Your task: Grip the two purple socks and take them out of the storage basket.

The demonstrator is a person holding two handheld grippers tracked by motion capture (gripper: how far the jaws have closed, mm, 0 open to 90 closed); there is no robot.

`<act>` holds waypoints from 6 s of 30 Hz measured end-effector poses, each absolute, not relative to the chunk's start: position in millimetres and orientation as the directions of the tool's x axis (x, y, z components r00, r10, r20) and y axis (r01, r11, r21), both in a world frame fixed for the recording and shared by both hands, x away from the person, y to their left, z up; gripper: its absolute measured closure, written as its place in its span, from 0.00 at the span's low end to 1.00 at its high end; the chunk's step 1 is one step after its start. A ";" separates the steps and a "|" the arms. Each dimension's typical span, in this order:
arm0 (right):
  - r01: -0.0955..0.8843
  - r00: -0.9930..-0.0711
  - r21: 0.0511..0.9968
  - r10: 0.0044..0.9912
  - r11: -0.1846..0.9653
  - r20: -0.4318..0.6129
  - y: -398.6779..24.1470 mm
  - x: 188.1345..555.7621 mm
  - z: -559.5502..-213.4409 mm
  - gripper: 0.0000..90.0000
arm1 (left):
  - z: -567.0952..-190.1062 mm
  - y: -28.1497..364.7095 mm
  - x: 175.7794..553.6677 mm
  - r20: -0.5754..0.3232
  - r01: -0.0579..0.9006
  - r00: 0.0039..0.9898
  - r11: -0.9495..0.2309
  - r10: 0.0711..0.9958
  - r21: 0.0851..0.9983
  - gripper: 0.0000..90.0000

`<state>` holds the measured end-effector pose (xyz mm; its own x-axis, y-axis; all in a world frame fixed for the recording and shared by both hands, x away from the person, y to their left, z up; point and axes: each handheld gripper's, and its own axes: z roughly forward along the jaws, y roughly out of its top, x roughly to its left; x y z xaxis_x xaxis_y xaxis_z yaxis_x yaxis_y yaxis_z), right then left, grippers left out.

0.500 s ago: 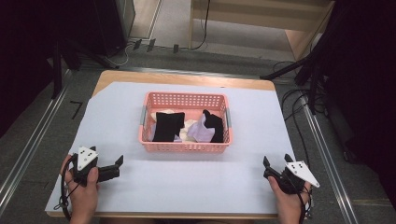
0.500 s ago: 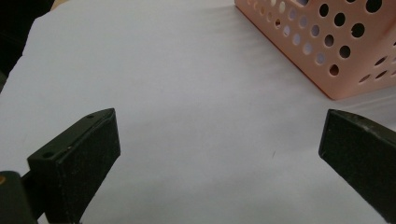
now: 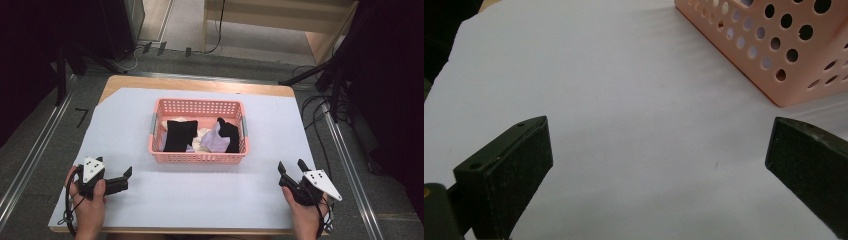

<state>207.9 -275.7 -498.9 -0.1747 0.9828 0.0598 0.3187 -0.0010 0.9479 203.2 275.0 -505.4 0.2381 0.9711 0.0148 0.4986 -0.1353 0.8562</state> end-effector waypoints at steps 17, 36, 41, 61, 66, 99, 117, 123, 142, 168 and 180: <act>0.329 -0.298 0.944 0.947 -0.016 0.120 -233.8 226.6 -482.3 0.56 | -505.2 275.0 203.3 0.019 0.503 0.241 -0.141 0.970 0.853 0.00; 0.333 -0.381 0.943 0.917 0.018 0.118 -186.7 253.4 -467.7 0.53 | -505.7 274.9 204.2 0.019 0.500 0.247 -0.144 0.969 0.854 0.00; 0.342 -0.398 0.940 0.909 0.026 0.119 -175.1 261.5 -466.2 0.53 | -505.6 274.9 204.3 0.019 0.502 0.247 -0.145 0.969 0.852 0.00; 0.378 -0.440 0.923 0.891 0.075 0.108 -138.7 285.9 -459.4 0.56 | -505.7 275.0 204.9 0.015 0.507 0.250 -0.144 0.968 0.850 0.00; 0.415 -0.444 0.906 0.887 0.078 0.127 -131.6 296.0 -457.9 0.60 | -505.7 275.1 205.1 0.014 0.508 0.251 -0.143 0.968 0.850 0.00; 0.663 -0.407 0.738 0.887 0.123 0.217 -108.3 336.6 -463.7 0.81 | -506.0 275.5 205.6 0.012 0.507 0.257 -0.145 0.966 0.850 0.00; 0.497 -0.426 0.865 0.888 0.067 0.176 -115.3 325.3 -453.1 0.99 | -506.0 275.6 205.9 0.007 0.511 0.257 -0.142 0.966 0.848 0.00; 0.361 -0.447 0.931 0.886 0.048 0.128 -116.8 316.5 -440.1 0.99 | -506.0 275.6 205.9 0.007 0.511 0.256 -0.141 0.967 0.848 0.00; 0.072 -0.453 0.995 0.891 0.068 -0.028 -129.0 310.5 -426.6 0.99 | -506.0 275.6 206.2 0.006 0.513 0.255 -0.140 0.967 0.847 0.00; 0.018 -0.269 1.000 0.963 0.021 -0.016 -191.7 304.3 -417.7 0.99 | -506.2 275.4 206.2 0.006 0.510 0.255 -0.140 0.967 0.849 0.00; 0.092 -0.187 0.996 0.982 0.016 0.001 -225.1 299.7 -441.0 0.99 | -505.8 275.5 205.9 0.010 0.515 0.255 -0.145 0.967 0.845 0.00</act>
